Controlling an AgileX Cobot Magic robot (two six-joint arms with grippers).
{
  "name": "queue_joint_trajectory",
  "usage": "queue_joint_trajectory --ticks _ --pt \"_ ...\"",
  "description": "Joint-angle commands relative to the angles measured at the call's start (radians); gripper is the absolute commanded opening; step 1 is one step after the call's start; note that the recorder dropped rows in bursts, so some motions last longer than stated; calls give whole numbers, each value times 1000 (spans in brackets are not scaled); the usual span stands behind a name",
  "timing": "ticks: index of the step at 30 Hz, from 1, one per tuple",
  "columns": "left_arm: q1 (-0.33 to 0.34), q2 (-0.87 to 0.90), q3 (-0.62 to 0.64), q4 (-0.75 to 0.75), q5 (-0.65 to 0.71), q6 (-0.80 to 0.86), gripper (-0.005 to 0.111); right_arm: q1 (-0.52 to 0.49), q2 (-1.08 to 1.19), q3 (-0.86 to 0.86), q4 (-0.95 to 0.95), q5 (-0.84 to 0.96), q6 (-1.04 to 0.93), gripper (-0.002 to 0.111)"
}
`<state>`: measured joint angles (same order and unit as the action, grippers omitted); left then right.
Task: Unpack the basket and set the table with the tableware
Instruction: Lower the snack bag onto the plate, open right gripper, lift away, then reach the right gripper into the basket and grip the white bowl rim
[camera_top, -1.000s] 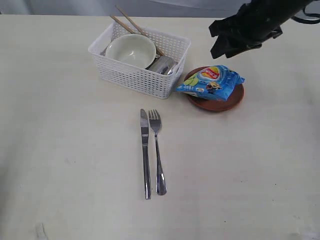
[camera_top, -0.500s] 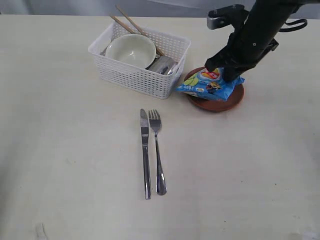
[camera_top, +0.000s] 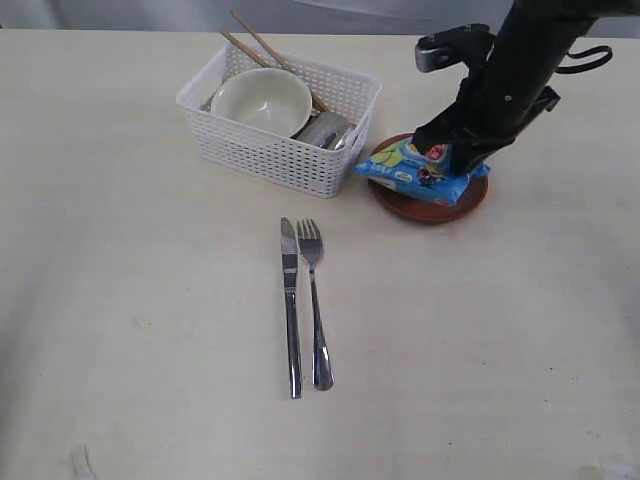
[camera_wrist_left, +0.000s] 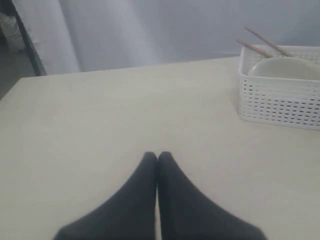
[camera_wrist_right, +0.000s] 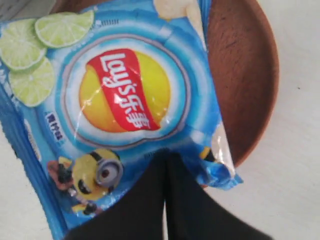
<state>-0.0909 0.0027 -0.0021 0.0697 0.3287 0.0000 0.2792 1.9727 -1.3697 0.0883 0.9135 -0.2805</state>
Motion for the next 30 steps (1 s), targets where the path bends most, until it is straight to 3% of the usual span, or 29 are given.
queue_joint_trajectory --ticks 1,8,20,30 --pt "2 -3 2 5 -7 0 0 2 -75 -16 17 -30 5 5" --pt "2 -3 2 5 -7 0 0 14 -116 -162 297 -7 24 55" --pt "2 -3 2 5 -7 0 0 183 151 -486 238 6 227 52" --pt "2 -3 2 5 -7 0 0 194 334 -618 211 16 280 51"
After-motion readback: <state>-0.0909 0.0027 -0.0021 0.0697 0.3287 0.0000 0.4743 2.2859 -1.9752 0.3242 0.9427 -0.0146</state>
